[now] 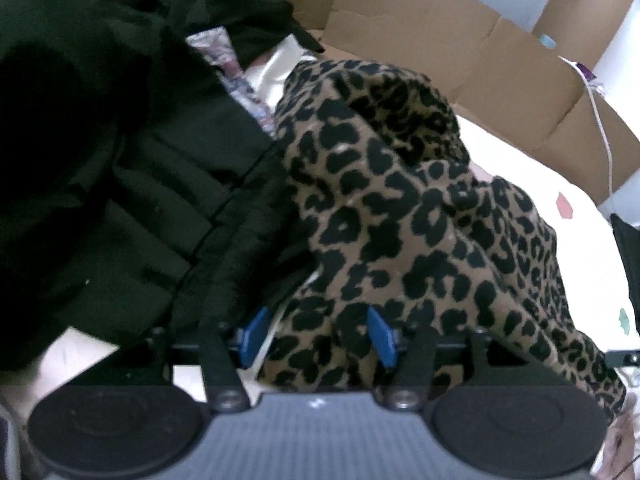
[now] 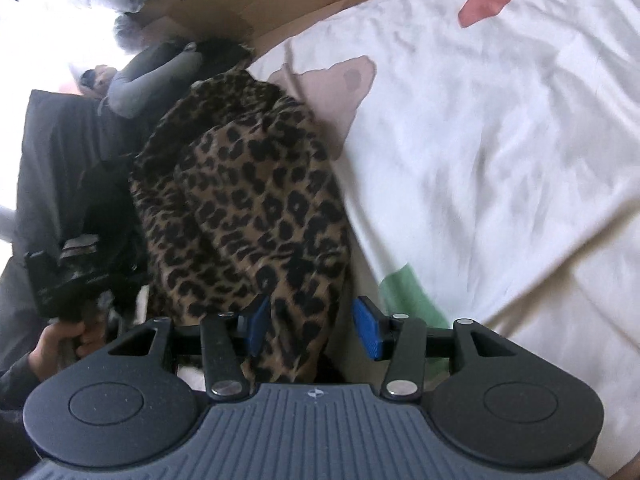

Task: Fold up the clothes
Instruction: 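Carry the leopard-print garment onto the open sheet with both tools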

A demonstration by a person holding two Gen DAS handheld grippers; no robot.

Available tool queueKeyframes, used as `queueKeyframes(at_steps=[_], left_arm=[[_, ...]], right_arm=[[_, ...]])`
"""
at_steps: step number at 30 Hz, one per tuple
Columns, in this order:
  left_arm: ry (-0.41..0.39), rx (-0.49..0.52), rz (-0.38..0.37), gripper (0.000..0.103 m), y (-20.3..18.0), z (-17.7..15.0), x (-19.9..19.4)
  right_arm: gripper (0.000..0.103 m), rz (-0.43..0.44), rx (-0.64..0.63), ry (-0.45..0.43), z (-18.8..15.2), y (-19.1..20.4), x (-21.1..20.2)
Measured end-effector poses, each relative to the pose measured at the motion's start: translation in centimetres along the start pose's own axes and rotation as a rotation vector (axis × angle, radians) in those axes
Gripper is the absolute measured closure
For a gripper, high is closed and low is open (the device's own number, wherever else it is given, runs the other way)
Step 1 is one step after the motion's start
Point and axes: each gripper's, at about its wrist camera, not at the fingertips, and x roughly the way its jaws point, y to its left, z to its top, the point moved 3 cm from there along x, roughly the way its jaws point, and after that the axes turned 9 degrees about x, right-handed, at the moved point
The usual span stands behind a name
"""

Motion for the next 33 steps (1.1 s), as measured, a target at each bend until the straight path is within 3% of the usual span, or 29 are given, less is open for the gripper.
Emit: queueKeyframes(at_steps=[9,14,17,18,19,21,25,33], left_arm=[[0.036,0.017,-0.007,0.044,0.0,-1.4,0.5],[0.057,0.008,-0.013,0.045,0.2,-1.8,2.1],[0.060,-0.002,-0.019,0.048,0.3,-1.8,2.7],[0.061,-0.002,-0.017,0.054,0.3,-1.8,2.7],[0.061,-0.001,-0.014,0.070,0.4,-1.8,2.7],[0.064,-0.002,-0.011,0.090,0.5,-1.8,2.5],[0.059,0.028,-0.022,0.095,-0.2,-1.8,0.8],[0.057,0.112,-0.126,0.096,-3.9,-1.5,-3.0]], right_arm=[[0.050,0.071,0.020,0.031,0.9,0.5,2.0],[0.053,0.053,0.034,0.147,0.2,-0.1,3.9],[0.089,0.077,0.052,0.191,-0.8,-0.4,4.1],[0.095,0.083,0.048,0.194,-1.0,-0.4,4.0],[0.101,0.093,0.042,0.190,-1.1,-0.4,3.7],[0.102,0.105,0.039,0.173,-1.2,-0.4,3.1],[0.103,0.098,0.028,0.132,-1.1,-0.6,1.4],[0.103,0.061,0.046,0.052,-0.4,-2.8,-3.5]])
